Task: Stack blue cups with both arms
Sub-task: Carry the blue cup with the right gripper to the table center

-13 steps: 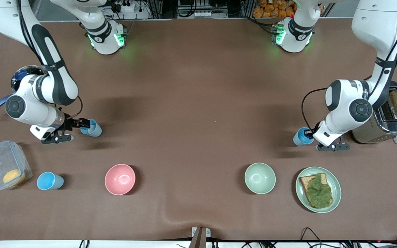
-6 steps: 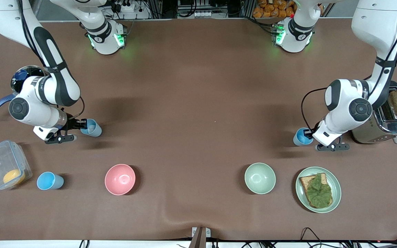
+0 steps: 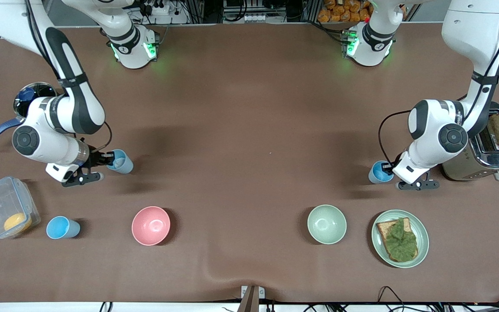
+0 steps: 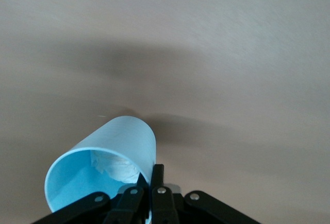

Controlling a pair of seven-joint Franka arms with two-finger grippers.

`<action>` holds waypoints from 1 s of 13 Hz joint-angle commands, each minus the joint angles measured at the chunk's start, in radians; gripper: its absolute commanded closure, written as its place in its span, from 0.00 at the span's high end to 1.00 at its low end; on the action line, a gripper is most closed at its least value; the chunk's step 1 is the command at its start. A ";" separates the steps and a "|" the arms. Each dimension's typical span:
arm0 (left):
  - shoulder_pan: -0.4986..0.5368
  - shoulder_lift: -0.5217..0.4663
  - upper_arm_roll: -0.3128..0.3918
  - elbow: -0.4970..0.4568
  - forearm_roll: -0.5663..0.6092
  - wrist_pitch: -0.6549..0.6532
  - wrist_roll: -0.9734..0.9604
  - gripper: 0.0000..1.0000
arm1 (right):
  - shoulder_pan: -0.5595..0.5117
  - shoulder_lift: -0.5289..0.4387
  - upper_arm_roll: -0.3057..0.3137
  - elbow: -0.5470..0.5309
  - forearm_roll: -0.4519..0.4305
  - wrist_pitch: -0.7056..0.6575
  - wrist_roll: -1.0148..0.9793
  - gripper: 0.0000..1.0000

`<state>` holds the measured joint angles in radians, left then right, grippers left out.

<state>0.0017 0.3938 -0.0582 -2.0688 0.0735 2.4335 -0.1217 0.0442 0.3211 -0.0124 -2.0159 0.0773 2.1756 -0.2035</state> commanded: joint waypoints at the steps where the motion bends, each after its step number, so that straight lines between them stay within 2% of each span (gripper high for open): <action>1: 0.000 0.008 0.000 0.004 0.005 0.016 -0.018 0.00 | 0.107 -0.025 -0.001 0.057 0.022 -0.074 0.142 0.00; 5: -0.002 -0.018 -0.021 0.015 0.005 0.009 -0.022 0.00 | 0.340 -0.028 -0.003 0.075 0.085 -0.051 0.441 0.00; 9: 0.003 -0.055 -0.048 0.029 0.005 -0.011 -0.019 0.00 | 0.567 0.010 -0.004 0.079 0.099 0.074 0.770 0.00; 13: 0.001 -0.087 -0.069 0.035 -0.015 -0.053 -0.027 0.00 | 0.680 0.097 -0.004 0.091 0.099 0.205 0.956 0.00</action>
<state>-0.0010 0.3373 -0.1109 -2.0296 0.0734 2.4113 -0.1226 0.6901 0.3728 0.0002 -1.9478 0.1586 2.3448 0.6959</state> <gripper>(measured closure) 0.956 0.974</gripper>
